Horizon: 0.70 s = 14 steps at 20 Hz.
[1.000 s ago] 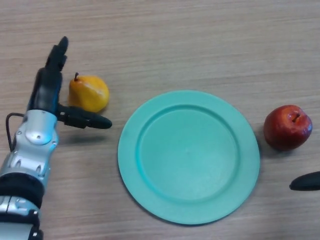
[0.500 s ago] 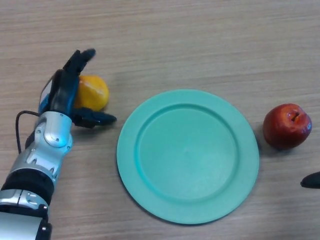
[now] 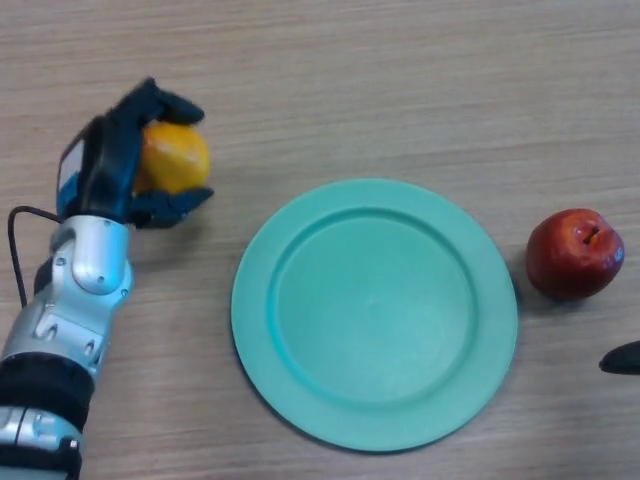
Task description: Pick up the yellow pear and place it on the plate
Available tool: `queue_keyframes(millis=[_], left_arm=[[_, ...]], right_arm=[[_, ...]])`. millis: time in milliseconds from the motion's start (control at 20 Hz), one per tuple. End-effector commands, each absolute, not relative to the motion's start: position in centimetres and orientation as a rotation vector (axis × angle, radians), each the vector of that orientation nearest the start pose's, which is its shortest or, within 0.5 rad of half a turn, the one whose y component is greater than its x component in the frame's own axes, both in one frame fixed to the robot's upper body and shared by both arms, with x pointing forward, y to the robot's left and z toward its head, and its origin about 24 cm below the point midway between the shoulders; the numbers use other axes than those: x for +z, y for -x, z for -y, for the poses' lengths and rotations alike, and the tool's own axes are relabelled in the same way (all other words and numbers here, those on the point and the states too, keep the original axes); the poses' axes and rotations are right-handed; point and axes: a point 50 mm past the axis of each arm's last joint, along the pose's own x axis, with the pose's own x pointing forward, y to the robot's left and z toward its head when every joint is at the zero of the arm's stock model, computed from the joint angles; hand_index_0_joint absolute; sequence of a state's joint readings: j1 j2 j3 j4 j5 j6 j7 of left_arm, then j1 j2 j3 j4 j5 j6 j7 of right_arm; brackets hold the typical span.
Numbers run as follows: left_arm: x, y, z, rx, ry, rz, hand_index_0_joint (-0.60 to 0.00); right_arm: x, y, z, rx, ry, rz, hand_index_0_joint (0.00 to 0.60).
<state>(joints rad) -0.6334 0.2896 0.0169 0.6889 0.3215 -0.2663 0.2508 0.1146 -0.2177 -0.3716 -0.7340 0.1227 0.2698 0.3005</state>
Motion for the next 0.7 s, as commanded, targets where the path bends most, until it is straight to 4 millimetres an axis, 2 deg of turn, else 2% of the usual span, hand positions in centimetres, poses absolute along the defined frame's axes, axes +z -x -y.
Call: queue_keyframes(millis=[50, 100, 150, 200, 250, 300, 350, 400, 450, 550, 600, 650, 700], left_arm=[[16.5, -35.9, -19.6, 0.224, -0.546, 0.504, -0.6], [17.0, -35.0, -18.8, 0.178, -0.447, 0.524, -0.6], [17.6, -33.8, -17.1, 0.121, -0.376, 0.526, -0.6], [17.9, -33.3, -16.3, 0.098, -0.354, 0.534, -0.6], [17.9, -33.0, -15.9, 0.075, -0.347, 0.534, -0.45], [18.0, -32.6, -15.4, 0.055, -0.343, 0.534, -0.35], [17.8, -31.8, -13.9, 0.012, -0.373, 0.547, -0.2], [17.6, -31.0, -12.7, -0.021, -0.412, 0.564, -0.1], [16.7, -29.8, -10.5, -0.073, -0.512, 0.597, -0.05], [16.4, -29.5, -10.1, -0.091, -0.512, 0.588, -0.25], [15.5, -29.0, -9.0, -0.14, -0.512, 0.561, -0.101], [15.1, -28.8, -8.6, -0.165, -0.486, 0.527, -0.25], [14.8, -28.7, -8.3, -0.186, -0.467, 0.497, -0.35]], right_arm=[[20.1, -18.2, 22.2, 0.002, 0.336, 0.558, 0.0], [20.1, -18.3, 22.1, 0.0, 0.344, 0.557, 0.0], [20.2, -18.4, 22.2, 0.004, 0.332, 0.548, 0.0], [20.2, -18.4, 22.2, 0.005, 0.328, 0.543, 0.0], [20.2, -18.4, 22.2, 0.004, 0.328, 0.544, 0.0], [20.2, -18.4, 22.2, 0.003, 0.329, 0.544, 0.0], [20.2, -18.5, 22.2, 0.001, 0.33, 0.544, 0.0], [20.2, -18.5, 22.3, 0.0, 0.33, 0.544, 0.0], [20.2, -18.7, 22.4, -0.005, 0.344, 0.547, 0.0], [20.2, -18.7, 22.4, -0.006, 0.348, 0.551, 0.0], [20.2, -18.8, 22.4, -0.005, 0.347, 0.555, 0.0], [20.1, -18.9, 22.4, -0.004, 0.345, 0.555, 0.0], [20.1, -18.9, 22.4, -0.003, 0.344, 0.555, 0.0]])
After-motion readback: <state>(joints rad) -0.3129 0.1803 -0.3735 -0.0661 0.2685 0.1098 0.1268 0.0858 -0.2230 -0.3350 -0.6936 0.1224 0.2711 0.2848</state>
